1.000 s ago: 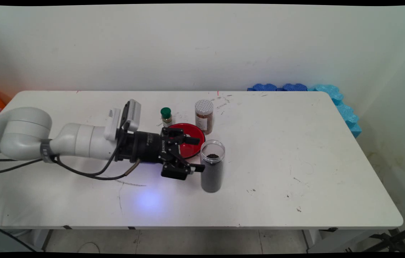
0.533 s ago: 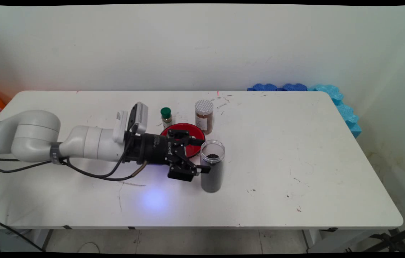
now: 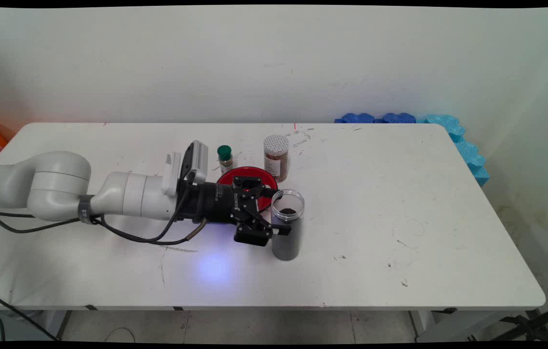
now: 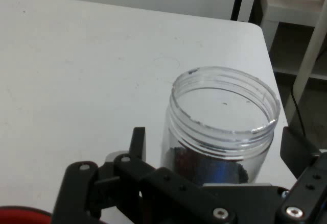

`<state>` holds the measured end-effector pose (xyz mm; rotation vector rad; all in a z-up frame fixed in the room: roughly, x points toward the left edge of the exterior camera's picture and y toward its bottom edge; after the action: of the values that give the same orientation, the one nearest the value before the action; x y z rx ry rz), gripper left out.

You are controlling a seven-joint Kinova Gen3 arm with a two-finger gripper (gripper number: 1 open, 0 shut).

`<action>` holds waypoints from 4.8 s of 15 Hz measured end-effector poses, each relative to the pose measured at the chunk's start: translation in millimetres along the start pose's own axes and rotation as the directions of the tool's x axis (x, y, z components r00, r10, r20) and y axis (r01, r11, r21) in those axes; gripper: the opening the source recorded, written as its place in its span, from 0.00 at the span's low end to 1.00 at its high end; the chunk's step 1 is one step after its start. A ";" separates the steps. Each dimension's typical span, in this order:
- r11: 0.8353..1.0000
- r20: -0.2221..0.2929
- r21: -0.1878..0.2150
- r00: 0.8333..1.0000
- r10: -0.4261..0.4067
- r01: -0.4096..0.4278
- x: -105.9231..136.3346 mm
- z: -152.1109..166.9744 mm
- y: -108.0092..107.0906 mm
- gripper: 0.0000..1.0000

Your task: Pick up the black seasoning powder from the table, then pour the black seasoning powder in the red bowl

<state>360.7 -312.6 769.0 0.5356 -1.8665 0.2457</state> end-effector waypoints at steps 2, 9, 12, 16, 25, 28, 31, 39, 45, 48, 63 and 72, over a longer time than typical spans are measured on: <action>1.000 -0.004 0.003 1.000 0.012 -0.012 0.1 3.2 -0.9 1.00; 0.998 -0.018 0.012 0.998 0.068 -0.068 -0.2 9.1 -2.8 1.00; 0.996 -0.023 0.012 0.996 0.086 -0.085 -0.7 10.2 -2.9 1.00; 0.996 -0.029 0.011 0.995 0.093 -0.092 -1.3 10.9 -2.7 1.00; 0.995 -0.035 -0.013 0.995 0.096 -0.096 0.9 10.6 -0.6 0.00; 0.996 -0.027 -0.028 0.996 0.085 -0.086 5.6 6.5 -2.2 0.00; 0.997 -0.027 -0.043 0.997 0.069 -0.070 13.1 0.1 -3.7 0.00; 0.999 0.066 -0.051 0.998 -0.007 0.011 33.7 -34.0 -9.4 0.00; 0.995 0.093 -0.075 0.994 -0.061 0.069 56.3 -63.8 -23.5 0.00; 0.994 0.052 -0.092 0.997 -0.054 0.058 79.1 -80.7 -25.6 0.00; 0.994 -0.027 -0.097 0.999 -0.044 0.041 148.1 -137.7 -28.6 0.00; 0.985 0.009 -0.102 0.990 -0.140 0.140 157.9 -145.2 -36.4 0.00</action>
<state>456.1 -322.1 964.3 0.5936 -1.8230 0.0559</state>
